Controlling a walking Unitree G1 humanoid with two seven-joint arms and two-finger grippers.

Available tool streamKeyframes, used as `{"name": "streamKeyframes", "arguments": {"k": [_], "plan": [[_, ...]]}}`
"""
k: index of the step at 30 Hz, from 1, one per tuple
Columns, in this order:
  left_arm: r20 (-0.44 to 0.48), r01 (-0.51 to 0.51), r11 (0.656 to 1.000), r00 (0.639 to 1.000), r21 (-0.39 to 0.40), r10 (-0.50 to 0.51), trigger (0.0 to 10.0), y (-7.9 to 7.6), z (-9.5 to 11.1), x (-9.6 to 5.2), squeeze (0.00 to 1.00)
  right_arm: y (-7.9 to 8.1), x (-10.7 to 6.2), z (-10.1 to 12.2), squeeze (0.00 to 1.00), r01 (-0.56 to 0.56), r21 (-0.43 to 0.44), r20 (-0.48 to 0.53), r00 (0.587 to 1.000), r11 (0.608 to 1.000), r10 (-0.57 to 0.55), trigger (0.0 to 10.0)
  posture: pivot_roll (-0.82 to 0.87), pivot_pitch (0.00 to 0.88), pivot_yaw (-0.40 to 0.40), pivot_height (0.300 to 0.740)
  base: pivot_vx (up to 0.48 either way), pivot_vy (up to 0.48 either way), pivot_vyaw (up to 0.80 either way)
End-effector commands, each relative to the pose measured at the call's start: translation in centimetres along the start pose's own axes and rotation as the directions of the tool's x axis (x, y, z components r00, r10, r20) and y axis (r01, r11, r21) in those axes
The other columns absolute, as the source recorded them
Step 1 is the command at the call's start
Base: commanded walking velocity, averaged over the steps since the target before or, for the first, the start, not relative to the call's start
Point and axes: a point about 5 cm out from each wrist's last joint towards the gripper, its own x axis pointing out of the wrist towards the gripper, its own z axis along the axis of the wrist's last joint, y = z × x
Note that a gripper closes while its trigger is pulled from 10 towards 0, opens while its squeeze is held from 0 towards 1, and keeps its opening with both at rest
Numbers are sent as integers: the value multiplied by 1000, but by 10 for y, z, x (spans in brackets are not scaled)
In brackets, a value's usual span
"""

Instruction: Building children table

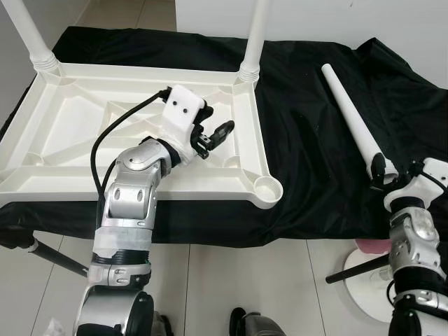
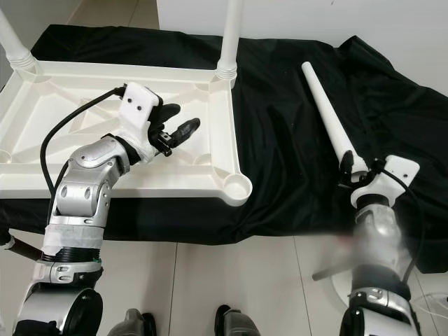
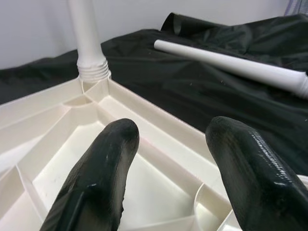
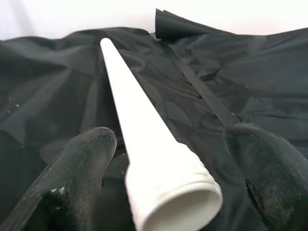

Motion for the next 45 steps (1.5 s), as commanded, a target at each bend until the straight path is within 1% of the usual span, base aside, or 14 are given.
{"name": "streamKeyframes", "arguments": {"k": [1,4,8,9,12,19,22,26,30,33,37,38,43,45], "plan": [[-14,16,1000,1000,-6,-16,10000,-5,-3,-1,0,-6,-1,-5,0,-28,3,-42,999,1000,28,10000,-33,227,-44,740,0,0,0],[-17,6,1000,1000,-10,-6,10000,-6,-2,-1,0,-7,3,-2,0,-100,6,-61,993,995,100,10000,-29,228,-41,740,0,0,0],[-20,6,1000,1000,-7,-6,10000,-7,-2,-2,0,-8,5,-1,0,-124,10,-68,990,992,124,10000,-16,232,-33,740,0,0,0],[-30,12,1000,999,4,-12,10000,-8,-2,-4,0,-9,9,-1,0,-181,23,-99,978,983,182,10000,-6,234,-24,740,0,0,0],[-35,12,1000,999,5,-12,10000,-7,-2,-5,0,-8,11,-1,0,-214,25,-115,970,977,215,10000,1,235,-20,740,0,0,0],[-53,14,1000,999,17,-13,10000,-6,0,-7,0,3,16,-8,0,-319,19,-189,929,947,317,10000,22,245,-2,740,0,0,0],[-54,14,1000,998,17,-13,10000,-6,-1,-7,0,4,17,-9,0,-321,14,-190,929,947,318,10000,26,246,-2,740,0,0,0],[-58,8,1000,998,18,-7,10000,-5,0,-9,0,12,23,-8,0,-356,18,-203,914,934,352,10000,32,246,-2,740,0,0,0],[-61,3,1000,998,19,-2,10000,-4,0,-9,0,15,28,-4,0,-355,20,-192,916,935,352,10000,34,245,-1,740,0,0,0],[-58,-6,1000,998,19,7,10000,-3,1,-8,0,22,34,3,0,-372,4,-173,914,928,368,10000,39,238,-4,740,0,0,0],[-56,-9,1000,998,22,10,10000,-3,1,-8,0,24,35,3,0,-378,10,-171,911,926,374,10000,41,235,-9,740,0,0,0],[-53,-12,1000,998,25,14,10000,-3,2,-8,0,26,35,2,0,-384,19,-173,908,923,382,196,42,230,-12,740,0,0,0],[-51,-24,999,998,33,26,10000,-2,2,-8,0,30,32,-7,0,-394,33,-204,897,918,393,0,45,220,-21,740,0,0,0],[-49,-38,999,998,39,40,10000,1,2,-9,0,31,27,-15,0,-390,60,-219,893,919,393,0,47,206,-29,740,0,0,0]]}}
